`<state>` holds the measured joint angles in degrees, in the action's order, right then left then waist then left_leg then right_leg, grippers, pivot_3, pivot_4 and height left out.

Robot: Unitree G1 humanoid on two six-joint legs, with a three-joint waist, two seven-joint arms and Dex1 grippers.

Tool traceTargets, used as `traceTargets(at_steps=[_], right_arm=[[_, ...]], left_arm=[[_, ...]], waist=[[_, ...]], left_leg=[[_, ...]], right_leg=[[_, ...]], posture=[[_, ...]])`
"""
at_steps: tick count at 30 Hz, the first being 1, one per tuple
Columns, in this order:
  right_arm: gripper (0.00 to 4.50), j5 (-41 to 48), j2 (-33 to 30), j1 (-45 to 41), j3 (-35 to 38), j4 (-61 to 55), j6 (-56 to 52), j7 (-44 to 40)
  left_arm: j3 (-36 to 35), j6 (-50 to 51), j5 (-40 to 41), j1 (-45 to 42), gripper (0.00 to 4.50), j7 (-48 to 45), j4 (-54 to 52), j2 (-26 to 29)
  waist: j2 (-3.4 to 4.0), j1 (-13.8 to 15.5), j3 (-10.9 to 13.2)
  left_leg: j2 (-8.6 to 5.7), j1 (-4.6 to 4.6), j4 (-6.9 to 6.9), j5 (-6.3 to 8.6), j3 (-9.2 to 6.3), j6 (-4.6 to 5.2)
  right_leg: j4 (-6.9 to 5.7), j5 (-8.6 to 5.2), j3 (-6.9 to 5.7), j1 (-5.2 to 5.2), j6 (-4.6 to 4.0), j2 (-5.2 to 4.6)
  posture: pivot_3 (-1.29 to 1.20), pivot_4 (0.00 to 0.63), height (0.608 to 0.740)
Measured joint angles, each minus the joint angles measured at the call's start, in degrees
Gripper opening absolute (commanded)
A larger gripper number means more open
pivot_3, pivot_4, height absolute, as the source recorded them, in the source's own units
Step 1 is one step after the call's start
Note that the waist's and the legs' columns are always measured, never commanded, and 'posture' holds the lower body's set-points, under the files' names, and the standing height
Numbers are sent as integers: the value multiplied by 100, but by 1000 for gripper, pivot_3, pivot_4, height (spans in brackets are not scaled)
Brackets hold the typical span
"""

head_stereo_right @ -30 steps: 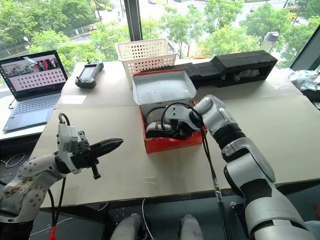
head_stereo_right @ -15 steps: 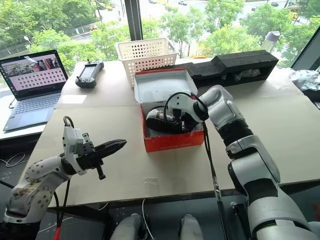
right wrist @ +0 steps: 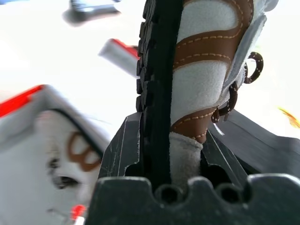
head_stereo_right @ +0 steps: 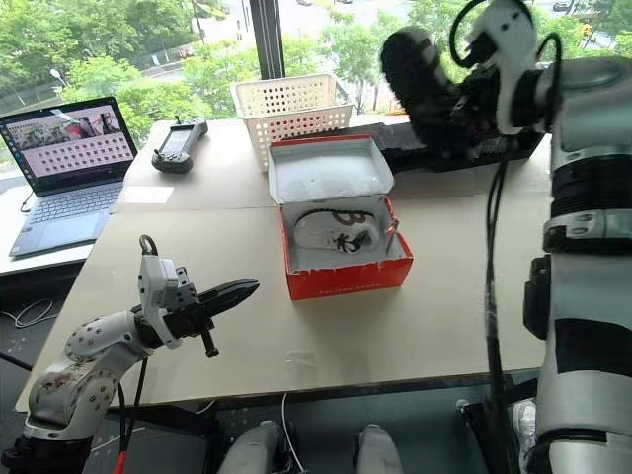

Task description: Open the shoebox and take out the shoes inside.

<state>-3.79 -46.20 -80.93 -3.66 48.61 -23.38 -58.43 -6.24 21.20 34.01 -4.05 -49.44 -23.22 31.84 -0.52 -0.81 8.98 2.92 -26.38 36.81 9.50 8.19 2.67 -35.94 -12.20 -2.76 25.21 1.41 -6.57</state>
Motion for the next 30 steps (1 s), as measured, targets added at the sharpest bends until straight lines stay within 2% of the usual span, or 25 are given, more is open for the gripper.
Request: traceTargets(at_steps=[4, 6, 8, 11, 14, 16, 18, 19, 20, 21, 24, 25, 30], right_arm=[[1178, -962, -310, 976, -469, 198, 221, 1447], [1178, -1285, -245, 1543, -701, 210, 226, 1899], [1178, -1551, -29, 2069, -906, 235, 212, 2356], [1178, -1852, 403, 2434, -1170, 648, 243, 3173], [1178, -2042, 525, 2432, -1347, 1106, 584, 3703], [1760, -2133, 531, 2398, -1399, 1338, 750, 3836], [2244, -2171, 559, 2323, -1405, 1486, 866, 3761], [2761, -2137, 568, 2307, -1370, 1503, 870, 3662], [2943, -2069, 586, 2295, -1338, 1508, 869, 3517], [3330, -2029, 598, 2284, -1319, 1507, 864, 3396], [4273, -1580, 661, 2177, -852, 1476, 531, 2848], [4273, -1281, 705, 2147, -579, 1403, 264, 2538], [4273, -472, 758, 2265, -107, 662, -745, 1303]], left_arm=[[1, 7, 1, 28, 0, 40, -7, -11], [5, 9, 2, 28, 0, 56, -10, -21], [6, 13, 7, 27, 0, 67, -17, -20], [22, 31, 13, -6, 0, 86, -47, -22], [25, 34, 14, -12, 0, 96, -63, -20], [25, 38, 14, -12, 0, 99, -63, -16], [25, 39, 14, -12, 0, 103, -63, -13], [25, 40, 14, -12, 0, 104, -63, -11], [25, 41, 14, -12, 0, 106, -63, -8], [25, 42, 14, -12, 0, 108, -63, -8], [25, 43, 13, -12, 0, 115, -62, -6], [25, 43, 13, -11, 0, 117, -63, -5], [27, 47, 10, -12, 0, 124, -61, 3]], waist=[[1, -23, 0], [1, -59, 0], [6, -124, 1], [9, -187, 2], [14, -180, 3], [15, -169, 3], [14, -165, 3], [11, -166, 1], [8, -166, -1], [6, -172, -2], [-3, -201, -6], [-5, -212, -6], [-5, -252, -7]], left_leg=[[1, 2, 0, -2, 5, 1], [-1, 3, -1, -6, 8, 3], [-2, 5, 0, -35, 10, 45], [-7, 9, 1, -40, 11, 44], [-9, 21, 4, -40, 7, 45], [-8, 21, 4, -38, 5, 46], [-7, 21, 4, -38, 3, 46], [-7, 23, 4, -38, 1, 47], [-5, 27, 5, -38, 0, 47], [-5, 31, 4, -38, 0, 47], [3, 66, 4, -32, 0, 42], [6, 91, 2, -9, 1, 10], [9, 98, 1, -6, 1, 9]], right_leg=[[-8, -1, 9, 1, -1, 2], [-12, 9, 14, 2, 16, 4], [-18, 23, 17, 0, 41, 11], [-22, 27, 19, -2, 47, 16], [-14, 28, 18, -21, 53, 18], [-13, 26, 19, -21, 55, 17], [-11, 26, 19, -24, 56, 18], [-10, 26, 19, -28, 57, 19], [-10, 26, 19, -33, 57, 21], [-10, 26, 19, -36, 57, 21], [-5, 25, 18, -72, 54, 26], [-2, 20, 16, -95, 46, 27], [-6, 4, 18, -97, 20, 21]], posture=[[0, 150, 733], [0, 150, 733], [0, 150, 733], [0, 150, 733], [0, 150, 733], [0, 150, 733], [0, 150, 733], [0, 150, 733], [0, 150, 733], [0, 150, 733], [0, 150, 733], [0, 150, 733], [0, 150, 733]])
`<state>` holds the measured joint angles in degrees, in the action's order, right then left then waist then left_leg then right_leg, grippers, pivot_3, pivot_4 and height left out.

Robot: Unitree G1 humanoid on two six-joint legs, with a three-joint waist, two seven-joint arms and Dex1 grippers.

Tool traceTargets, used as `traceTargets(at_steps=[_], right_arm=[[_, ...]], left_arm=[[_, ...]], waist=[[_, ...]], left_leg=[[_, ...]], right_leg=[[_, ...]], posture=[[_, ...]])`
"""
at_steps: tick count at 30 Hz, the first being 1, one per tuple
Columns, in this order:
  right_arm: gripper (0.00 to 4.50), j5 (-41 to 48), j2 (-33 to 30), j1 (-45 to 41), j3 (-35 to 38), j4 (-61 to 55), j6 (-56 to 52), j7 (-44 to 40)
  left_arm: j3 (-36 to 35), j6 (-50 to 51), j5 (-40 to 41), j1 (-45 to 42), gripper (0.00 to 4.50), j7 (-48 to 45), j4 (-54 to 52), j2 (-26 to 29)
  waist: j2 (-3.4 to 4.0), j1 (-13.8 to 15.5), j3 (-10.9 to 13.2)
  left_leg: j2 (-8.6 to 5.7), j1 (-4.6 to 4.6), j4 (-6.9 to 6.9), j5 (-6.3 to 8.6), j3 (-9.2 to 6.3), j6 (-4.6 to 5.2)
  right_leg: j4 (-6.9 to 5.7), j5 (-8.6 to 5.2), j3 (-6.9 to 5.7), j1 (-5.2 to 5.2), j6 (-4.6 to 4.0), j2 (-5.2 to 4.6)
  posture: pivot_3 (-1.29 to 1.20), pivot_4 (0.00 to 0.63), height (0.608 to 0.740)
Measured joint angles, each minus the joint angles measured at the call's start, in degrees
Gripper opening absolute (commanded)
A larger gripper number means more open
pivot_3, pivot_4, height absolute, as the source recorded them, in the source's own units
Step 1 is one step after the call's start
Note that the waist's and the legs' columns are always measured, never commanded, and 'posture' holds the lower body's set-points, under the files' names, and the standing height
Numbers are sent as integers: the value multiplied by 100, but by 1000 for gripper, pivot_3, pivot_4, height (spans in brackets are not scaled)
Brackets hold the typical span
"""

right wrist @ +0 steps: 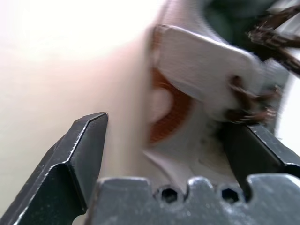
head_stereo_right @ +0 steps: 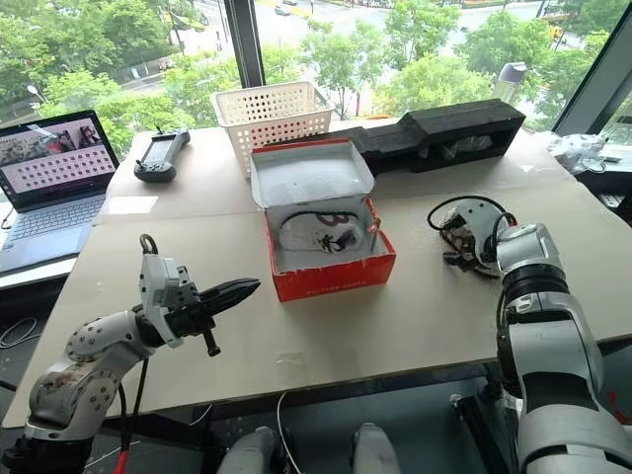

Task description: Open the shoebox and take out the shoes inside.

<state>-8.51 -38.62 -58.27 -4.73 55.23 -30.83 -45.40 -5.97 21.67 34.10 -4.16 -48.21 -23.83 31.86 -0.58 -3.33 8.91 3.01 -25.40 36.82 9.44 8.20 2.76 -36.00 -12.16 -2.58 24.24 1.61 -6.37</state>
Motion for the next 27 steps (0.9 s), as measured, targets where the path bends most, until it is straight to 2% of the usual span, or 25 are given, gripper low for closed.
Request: traceTargets(at_steps=[2, 8, 10, 13, 17, 21, 23, 27], right_arm=[[4273, 131, -38, 126, 108, -314, -264, -201], [4273, 197, -214, 349, 133, -1020, -656, -114], [4273, 192, -411, 343, 102, -1598, -834, -202], [4273, 234, -719, 87, 12, -2710, -1025, -615], [4273, 349, -879, -408, -193, -3784, -1046, -1153], [4273, 668, -437, -575, -442, -4355, -1024, -1511], [4273, 690, -45, -546, -851, -4465, -857, -1599], [4273, 518, 381, -326, -1486, -4129, -422, -1528]], left_arm=[[2, 0, -3, -5, 0, 0, 3, 1], [24, 0, -7, -38, 0, 15, 6, 0], [20, 0, -11, -43, 0, 39, 13, 1], [9, 0, 5, -57, 0, 49, 16, 0], [-13, 0, 68, -73, 0, 73, 12, -6], [-32, 0, 79, -72, 0, 131, 4, -5], [-41, 0, 80, -61, 0, 160, -1, -3], [-56, 0, 80, -29, 0, 204, -10, 0]], waist=[[0, 0, 0], [4, 35, 3], [16, 60, 10], [23, 70, 12], [23, 89, 12], [22, 90, 12], [21, 92, 12], [21, 159, 12]], left_leg=[[-1, -2, -2, 2, 1, 1], [-6, -15, -9, 2, 5, 1], [-7, -28, -9, 2, 10, 1], [-6, -63, -8, 0, 16, 1], [-3, -68, -8, 0, 14, 1], [-3, -69, -6, 1, 15, 0], [-4, -70, -3, 1, 15, 0], [-10, -84, 1, 0, 11, 1]], right_leg=[[0, -1, 0, 4, -1, -2], [-1, -3, 2, 23, -4, -7], [-3, -3, 9, 40, -5, -9], [-18, 6, 18, 86, 11, -6], [-14, 10, 13, 90, 18, -1], [-12, 8, 12, 88, 12, -3], [-13, 9, 11, 87, 10, -4], [-12, 11, 3, 92, 12, -8]], posture=[[0, 150, 733], [0, 150, 733], [0, 150, 733], [0, 150, 733], [0, 150, 733], [0, 150, 733], [0, 150, 733], [0, 150, 733]])
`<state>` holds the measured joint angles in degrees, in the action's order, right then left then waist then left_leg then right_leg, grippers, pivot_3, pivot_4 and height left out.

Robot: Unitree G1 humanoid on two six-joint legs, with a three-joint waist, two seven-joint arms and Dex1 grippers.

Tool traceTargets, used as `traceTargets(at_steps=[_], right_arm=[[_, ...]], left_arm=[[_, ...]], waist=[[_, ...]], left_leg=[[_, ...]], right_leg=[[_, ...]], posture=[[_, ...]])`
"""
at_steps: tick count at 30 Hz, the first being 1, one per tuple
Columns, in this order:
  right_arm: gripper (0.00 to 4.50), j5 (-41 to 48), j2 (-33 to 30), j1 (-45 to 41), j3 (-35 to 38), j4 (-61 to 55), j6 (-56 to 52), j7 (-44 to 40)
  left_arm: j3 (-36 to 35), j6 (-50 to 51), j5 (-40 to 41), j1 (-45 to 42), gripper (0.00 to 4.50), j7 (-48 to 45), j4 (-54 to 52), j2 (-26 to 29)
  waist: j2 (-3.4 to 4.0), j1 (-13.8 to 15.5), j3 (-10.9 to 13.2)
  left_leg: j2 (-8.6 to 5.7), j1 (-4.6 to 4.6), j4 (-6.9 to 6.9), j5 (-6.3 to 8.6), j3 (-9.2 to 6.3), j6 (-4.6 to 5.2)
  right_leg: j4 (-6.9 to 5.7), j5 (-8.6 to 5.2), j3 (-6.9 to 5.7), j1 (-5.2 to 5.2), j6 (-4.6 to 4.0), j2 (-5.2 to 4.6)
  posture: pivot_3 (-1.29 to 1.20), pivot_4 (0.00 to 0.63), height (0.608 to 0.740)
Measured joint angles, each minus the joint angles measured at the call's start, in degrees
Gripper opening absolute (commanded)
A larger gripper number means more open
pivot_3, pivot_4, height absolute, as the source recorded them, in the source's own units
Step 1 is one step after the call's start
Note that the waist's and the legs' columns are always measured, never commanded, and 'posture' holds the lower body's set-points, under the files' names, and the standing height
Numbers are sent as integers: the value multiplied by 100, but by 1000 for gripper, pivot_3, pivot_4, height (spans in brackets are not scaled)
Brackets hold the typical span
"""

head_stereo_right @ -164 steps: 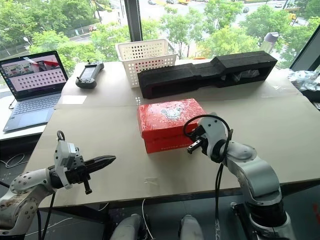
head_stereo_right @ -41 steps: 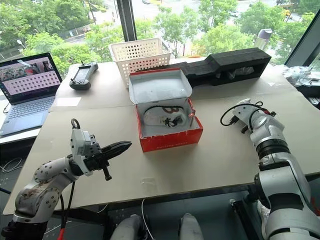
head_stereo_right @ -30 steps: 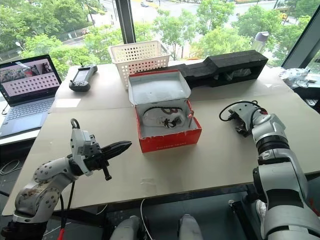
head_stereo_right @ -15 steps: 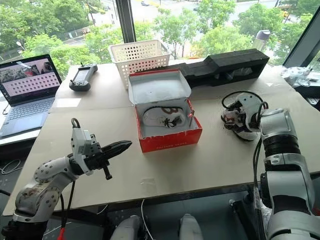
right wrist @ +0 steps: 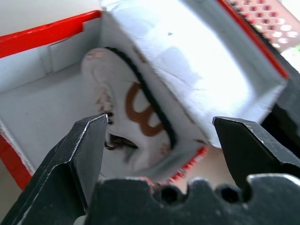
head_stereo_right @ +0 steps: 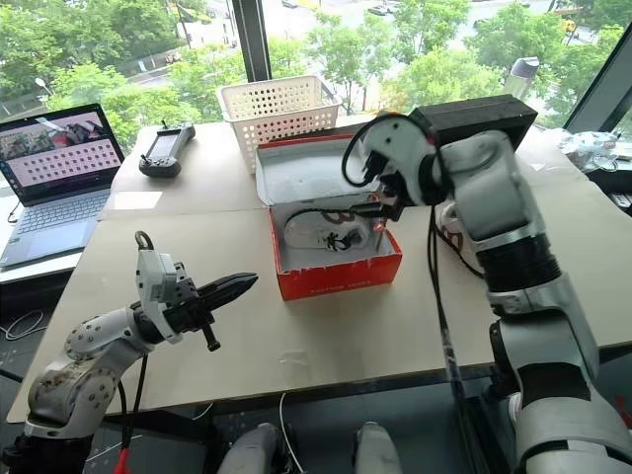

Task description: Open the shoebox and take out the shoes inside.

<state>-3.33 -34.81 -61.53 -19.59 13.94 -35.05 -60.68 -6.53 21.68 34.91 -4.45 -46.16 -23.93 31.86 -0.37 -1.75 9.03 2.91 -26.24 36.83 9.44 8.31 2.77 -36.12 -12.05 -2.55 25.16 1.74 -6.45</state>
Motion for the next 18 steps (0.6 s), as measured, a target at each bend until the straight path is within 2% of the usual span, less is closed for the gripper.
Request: traceTargets(at_steps=[8, 14, 18], right_arm=[[4273, -756, 312, -21, -494, 1698, 1251, 606], [4273, -1114, 771, -198, -466, 2634, 1947, 1297], [4273, -1195, 1076, -263, -306, 2960, 2028, 1866]], left_arm=[[-42, 0, -2, 109, 0, 51, -20, 17], [-53, -1, -5, 143, 0, 61, -33, 26], [-54, -1, -7, 201, 0, 71, -37, 30]], waist=[[0, 72, 0], [0, -7, 0], [-6, -77, -4]], left_leg=[[-1, -8, 3, -2, -1, -3], [1, -4, 3, -5, -1, -6], [3, 11, 3, -6, -2, -9]], right_leg=[[2, 9, -7, 3, 13, 3], [0, 10, -6, -1, 14, 12], [-2, 15, -5, -15, 15, 12]], posture=[[0, 150, 733], [0, 150, 733], [0, 150, 733]])
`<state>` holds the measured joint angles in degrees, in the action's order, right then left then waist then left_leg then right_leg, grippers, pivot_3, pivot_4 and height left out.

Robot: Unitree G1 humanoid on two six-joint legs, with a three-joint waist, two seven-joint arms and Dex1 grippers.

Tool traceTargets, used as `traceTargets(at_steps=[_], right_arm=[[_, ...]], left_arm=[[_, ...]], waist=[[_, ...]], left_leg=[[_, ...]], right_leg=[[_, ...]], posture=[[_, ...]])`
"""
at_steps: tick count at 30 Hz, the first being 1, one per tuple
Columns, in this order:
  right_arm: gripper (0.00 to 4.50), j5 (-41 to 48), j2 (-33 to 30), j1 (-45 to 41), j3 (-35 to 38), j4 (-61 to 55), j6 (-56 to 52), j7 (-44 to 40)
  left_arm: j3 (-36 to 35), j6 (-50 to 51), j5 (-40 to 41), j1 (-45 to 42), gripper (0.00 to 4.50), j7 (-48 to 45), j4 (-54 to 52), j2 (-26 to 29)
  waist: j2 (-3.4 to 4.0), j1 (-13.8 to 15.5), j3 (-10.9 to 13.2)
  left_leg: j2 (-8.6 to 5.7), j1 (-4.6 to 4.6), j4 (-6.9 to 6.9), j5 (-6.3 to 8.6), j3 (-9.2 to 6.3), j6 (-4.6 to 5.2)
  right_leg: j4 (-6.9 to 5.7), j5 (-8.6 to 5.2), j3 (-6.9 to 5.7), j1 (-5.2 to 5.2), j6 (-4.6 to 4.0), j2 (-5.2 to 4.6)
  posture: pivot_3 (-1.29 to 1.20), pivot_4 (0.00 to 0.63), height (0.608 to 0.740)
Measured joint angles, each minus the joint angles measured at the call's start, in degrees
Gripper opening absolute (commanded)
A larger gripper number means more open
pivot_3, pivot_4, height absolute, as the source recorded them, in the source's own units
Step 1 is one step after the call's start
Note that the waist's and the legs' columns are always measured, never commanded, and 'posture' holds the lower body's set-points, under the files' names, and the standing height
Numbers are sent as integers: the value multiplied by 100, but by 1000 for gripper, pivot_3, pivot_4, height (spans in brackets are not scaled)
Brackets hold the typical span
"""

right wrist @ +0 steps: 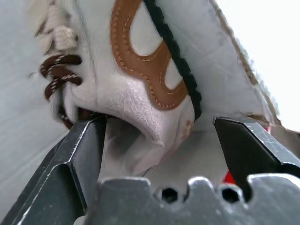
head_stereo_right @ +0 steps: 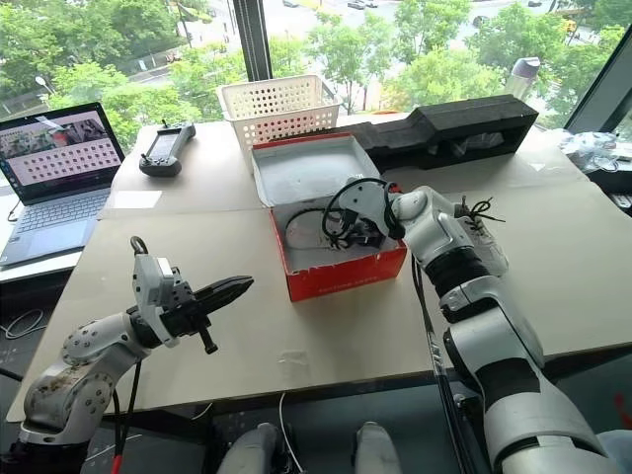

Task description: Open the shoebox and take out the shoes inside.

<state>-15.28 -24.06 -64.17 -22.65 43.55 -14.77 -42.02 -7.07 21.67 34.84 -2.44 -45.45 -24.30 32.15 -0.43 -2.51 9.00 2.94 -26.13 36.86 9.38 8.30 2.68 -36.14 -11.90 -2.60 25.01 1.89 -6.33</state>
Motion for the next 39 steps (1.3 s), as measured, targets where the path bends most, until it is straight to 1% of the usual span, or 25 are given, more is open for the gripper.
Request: traceTargets(at_steps=[3, 6, 12, 13, 14, 16, 26, 29, 35, 39], right_arm=[[4273, -11, 92, 6, 110, 14, -38, 165], [3539, -11, 129, 92, 212, -158, -177, 237], [1475, -13, 165, 429, 326, -771, -444, 224], [1240, -14, 171, 453, 327, -826, -468, 221], [835, -14, 181, 490, 328, -915, -524, 213], [224, -20, 191, 508, 329, -985, -599, 214], [224, -31, 216, 721, 363, -1514, -944, 197], [224, 56, 97, 765, 392, -1752, -1024, 1], [224, 547, -127, 797, 743, -2474, -1445, -477], [224, 773, -275, 538, 1071, -2647, -1710, -545]], left_arm=[[0, 0, -2, 13, 0, 5, 0, 3], [0, 0, -13, 15, 0, 16, 0, 7], [0, -2, -61, 23, 0, 15, 1, 12], [0, -2, -71, 23, 0, 14, 1, 12], [0, -2, -75, 23, 0, 13, 1, 12], [0, -2, -76, 23, 0, 4, 2, 12], [1, -2, -93, 22, 0, -28, 9, 24], [1, -2, -106, 20, 0, -30, 14, 37], [4, -2, -126, 12, 0, -29, 23, 43], [8, -2, -151, 8, 0, -29, 29, 43]], waist=[[0, -11, 0], [0, -11, 0], [0, -2, 0], [0, -2, 0], [-1, -3, -1], [-1, -7, -1], [-2, -8, -2], [-2, 1, -2], [-2, 14, -2], [-2, 20, -2]], left_leg=[[2, 0, 0, 0, 0, -1], [3, -1, -2, 0, 0, -1], [3, -1, -2, 0, 0, -1], [3, -1, -2, 0, 0, -1], [3, -1, -2, 0, -1, -1], [3, -1, -2, 0, -1, -1], [4, -1, -3, 1, -1, -1], [4, -5, -4, 0, -1, -1], [3, -8, -5, 0, -2, 0], [3, -9, -5, 1, -2, -1]], right_leg=[[0, 3, 1, 2, 0, 0], [0, 0, 1, 4, -3, 0], [0, 0, 1, 3, -3, 0], [0, 0, 1, 3, -3, 0], [0, -1, 0, 3, -3, 0], [1, -1, 1, 3, -4, 0], [1, -2, 0, 6, -6, 1], [1, -3, 1, 10, -6, 1], [1, -2, 1, 13, -6, 0], [2, -2, 0, 13, -6, -2]], posture=[[0, 150, 733], [0, 150, 733], [0, 150, 733], [0, 150, 733], [0, 150, 733], [0, 150, 733], [0, 150, 733], [0, 150, 733], [0, 150, 733], [0, 150, 733]])
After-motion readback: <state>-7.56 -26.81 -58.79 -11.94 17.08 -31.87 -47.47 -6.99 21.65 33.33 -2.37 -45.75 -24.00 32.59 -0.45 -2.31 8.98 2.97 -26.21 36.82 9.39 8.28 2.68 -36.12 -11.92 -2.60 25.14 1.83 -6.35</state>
